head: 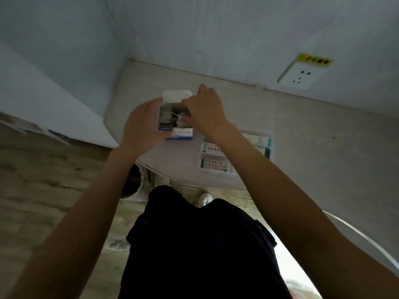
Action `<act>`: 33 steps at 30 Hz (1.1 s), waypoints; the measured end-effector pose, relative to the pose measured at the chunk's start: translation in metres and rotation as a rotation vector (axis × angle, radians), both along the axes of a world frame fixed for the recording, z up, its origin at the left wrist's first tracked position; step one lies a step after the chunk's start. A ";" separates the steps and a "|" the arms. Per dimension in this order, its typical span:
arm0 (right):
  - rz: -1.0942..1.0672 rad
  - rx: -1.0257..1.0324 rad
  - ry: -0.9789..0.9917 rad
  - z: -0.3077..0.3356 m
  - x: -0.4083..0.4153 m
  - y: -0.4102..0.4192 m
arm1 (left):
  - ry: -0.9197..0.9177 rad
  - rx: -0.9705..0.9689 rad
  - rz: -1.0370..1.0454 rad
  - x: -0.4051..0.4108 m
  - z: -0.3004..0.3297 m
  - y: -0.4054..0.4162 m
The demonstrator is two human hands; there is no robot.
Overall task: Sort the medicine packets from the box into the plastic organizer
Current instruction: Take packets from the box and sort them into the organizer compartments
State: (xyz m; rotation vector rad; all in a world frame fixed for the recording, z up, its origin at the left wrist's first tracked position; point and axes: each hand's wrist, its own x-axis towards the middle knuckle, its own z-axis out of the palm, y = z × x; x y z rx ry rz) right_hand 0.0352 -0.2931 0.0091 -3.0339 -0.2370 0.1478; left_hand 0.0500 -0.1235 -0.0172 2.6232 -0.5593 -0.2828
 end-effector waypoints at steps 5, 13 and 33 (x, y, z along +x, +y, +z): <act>-0.057 -0.081 0.058 0.000 0.012 0.017 | 0.030 -0.057 -0.008 0.011 -0.003 0.003; -0.081 0.073 -0.045 0.008 0.006 0.014 | -0.057 -0.027 -0.028 0.012 -0.009 0.004; -0.366 1.129 -0.254 0.059 -0.040 -0.044 | 0.352 -0.462 -0.304 0.010 0.091 -0.046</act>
